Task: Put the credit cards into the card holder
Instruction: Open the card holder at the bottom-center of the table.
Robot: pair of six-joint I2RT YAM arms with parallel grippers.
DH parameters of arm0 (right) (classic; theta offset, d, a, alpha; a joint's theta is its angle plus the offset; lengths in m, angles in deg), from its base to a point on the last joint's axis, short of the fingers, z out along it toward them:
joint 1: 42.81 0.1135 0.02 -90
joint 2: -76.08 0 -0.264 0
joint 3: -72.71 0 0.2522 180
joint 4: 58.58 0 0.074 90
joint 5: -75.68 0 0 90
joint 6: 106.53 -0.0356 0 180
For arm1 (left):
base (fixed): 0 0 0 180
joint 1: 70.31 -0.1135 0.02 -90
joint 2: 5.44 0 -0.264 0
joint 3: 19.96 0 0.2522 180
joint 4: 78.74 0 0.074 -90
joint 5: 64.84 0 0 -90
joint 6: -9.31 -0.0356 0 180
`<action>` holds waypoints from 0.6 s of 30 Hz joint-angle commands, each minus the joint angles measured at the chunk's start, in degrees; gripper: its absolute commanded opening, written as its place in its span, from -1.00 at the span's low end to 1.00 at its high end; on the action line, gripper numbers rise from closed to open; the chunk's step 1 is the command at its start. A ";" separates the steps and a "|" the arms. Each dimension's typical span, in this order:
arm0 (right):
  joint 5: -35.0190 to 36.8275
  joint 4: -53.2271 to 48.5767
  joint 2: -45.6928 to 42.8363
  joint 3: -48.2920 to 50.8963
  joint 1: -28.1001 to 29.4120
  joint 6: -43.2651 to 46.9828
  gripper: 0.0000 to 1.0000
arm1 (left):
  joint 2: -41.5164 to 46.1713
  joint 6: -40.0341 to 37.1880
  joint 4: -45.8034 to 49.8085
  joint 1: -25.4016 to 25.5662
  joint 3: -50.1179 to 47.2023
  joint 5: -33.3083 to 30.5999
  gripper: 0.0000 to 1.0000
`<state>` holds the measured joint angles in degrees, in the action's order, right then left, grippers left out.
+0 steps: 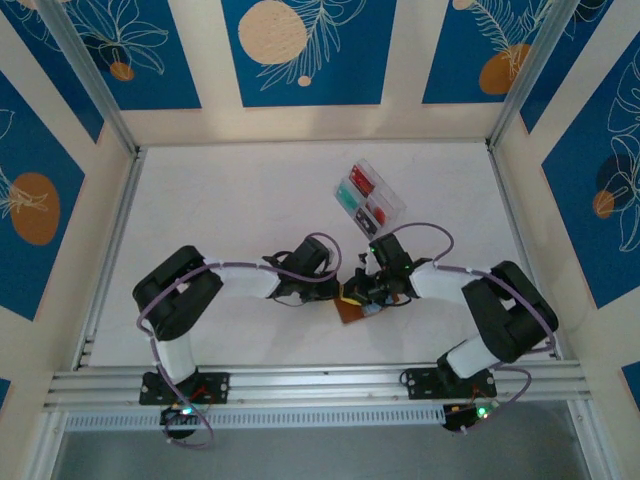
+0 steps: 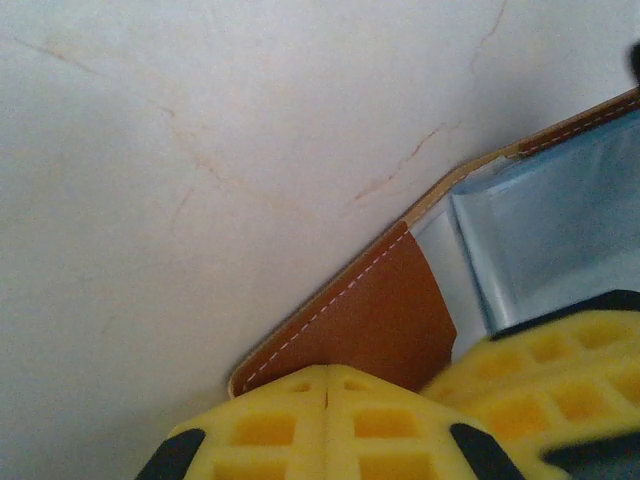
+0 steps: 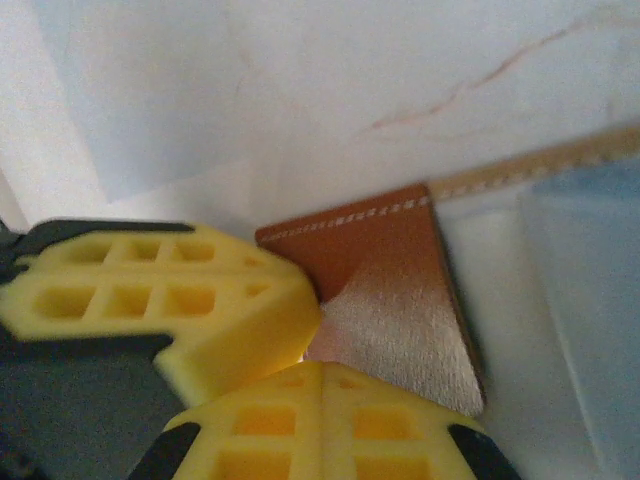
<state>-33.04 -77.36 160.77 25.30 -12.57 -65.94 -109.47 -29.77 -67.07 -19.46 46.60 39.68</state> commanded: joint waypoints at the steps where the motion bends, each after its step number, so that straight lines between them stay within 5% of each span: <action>1: 4.98 -10.89 -5.20 -3.60 -0.68 5.38 -0.68 | -2.30 -2.05 8.21 0.70 -0.46 -4.74 -0.91; 12: 21.29 -23.96 -3.31 -9.81 -2.91 12.69 -0.61 | 1.22 -8.19 15.89 -0.45 -1.37 -8.02 -0.89; 18: 17.76 -19.52 -0.37 -6.72 -2.76 10.50 -0.61 | 3.16 -10.85 18.05 -2.84 -2.47 -7.42 -0.88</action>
<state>-14.73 -97.01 159.26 16.76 -15.61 -55.08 -106.36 -37.71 -58.43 -20.47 46.69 35.16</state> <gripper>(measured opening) 0.195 0.061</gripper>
